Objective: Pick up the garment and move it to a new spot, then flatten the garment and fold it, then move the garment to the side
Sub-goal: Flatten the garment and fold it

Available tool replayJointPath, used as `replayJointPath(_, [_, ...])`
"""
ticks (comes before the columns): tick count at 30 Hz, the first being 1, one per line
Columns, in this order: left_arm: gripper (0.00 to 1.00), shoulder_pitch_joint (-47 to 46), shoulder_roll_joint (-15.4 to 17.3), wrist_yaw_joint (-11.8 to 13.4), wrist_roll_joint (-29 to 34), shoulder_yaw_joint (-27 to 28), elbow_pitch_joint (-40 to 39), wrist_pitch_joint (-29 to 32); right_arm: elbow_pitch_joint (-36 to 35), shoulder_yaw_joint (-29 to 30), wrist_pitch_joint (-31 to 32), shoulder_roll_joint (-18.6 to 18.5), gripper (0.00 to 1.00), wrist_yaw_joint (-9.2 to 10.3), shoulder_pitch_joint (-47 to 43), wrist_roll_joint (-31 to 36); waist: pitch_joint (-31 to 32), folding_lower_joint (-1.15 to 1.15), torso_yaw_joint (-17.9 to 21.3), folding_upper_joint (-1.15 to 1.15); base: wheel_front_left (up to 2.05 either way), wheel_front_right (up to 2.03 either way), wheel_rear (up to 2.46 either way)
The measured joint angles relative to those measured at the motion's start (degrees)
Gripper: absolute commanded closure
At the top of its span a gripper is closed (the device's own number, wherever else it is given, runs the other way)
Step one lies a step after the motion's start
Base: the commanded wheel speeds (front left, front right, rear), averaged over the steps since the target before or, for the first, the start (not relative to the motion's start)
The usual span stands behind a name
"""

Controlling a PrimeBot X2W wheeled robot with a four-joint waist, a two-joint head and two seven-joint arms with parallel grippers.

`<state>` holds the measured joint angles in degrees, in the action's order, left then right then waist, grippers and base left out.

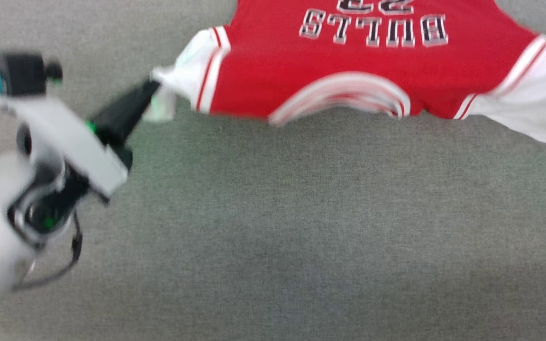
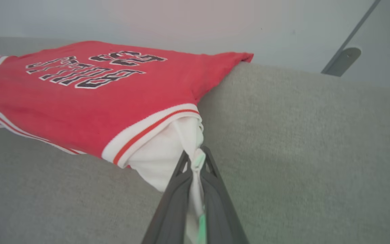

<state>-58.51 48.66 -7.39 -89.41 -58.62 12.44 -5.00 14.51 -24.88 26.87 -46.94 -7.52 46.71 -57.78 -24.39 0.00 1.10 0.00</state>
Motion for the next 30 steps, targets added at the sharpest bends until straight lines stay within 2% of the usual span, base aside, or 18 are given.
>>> replayJointPath(7, [1.00, 11.93, 8.14, -0.15, 1.01, -2.47, -10.59, -5.98, -9.49, 8.21, 8.32, -4.63, 1.00, -0.02, -14.40, -1.49, 2.16, 0.00, -0.66, 0.00, 0.00, 0.00, 0.00])
replayJointPath(11, [1.00, 16.87, 10.99, -0.14, 1.24, -3.31, -15.96, -7.90, -14.77, 14.03, 11.87, -6.86, 1.00, -0.02, -23.21, -3.27, 3.04, 0.00, -1.54, 0.00, 0.00, 0.00, 0.00])
replayJointPath(18, [1.00, 24.42, 16.75, 0.86, 0.33, -1.89, -27.73, -9.66, -24.40, 27.37, 16.50, -7.80, 1.00, -0.02, -37.41, -5.97, 3.85, 0.00, -2.80, 0.00, 0.00, 0.00, 0.00])
replayJointPath(24, [1.00, 30.49, 22.36, 4.93, 2.05, -2.32, -38.22, -9.89, -31.12, 37.21, 23.90, -7.17, 1.00, -0.02, -47.98, -6.93, 3.01, 0.00, -2.96, 0.00, 0.00, 0.00, 0.00])
replayJointPath(27, [1.00, 31.99, 23.63, 6.81, 2.66, -2.79, -41.68, -9.91, -33.83, 40.96, 27.11, -6.00, 1.00, -0.01, -51.77, -7.10, 2.43, 0.00, -3.12, 0.00, 0.00, 0.00, 0.00])
replayJointPath(30, [1.00, 32.14, 23.45, 8.53, 4.02, -3.22, -41.76, -9.55, -35.53, 42.09, 29.22, -4.70, 1.00, -0.01, -53.27, -5.70, 1.83, 0.00, -3.26, 0.00, 0.00, 0.00, 0.00])
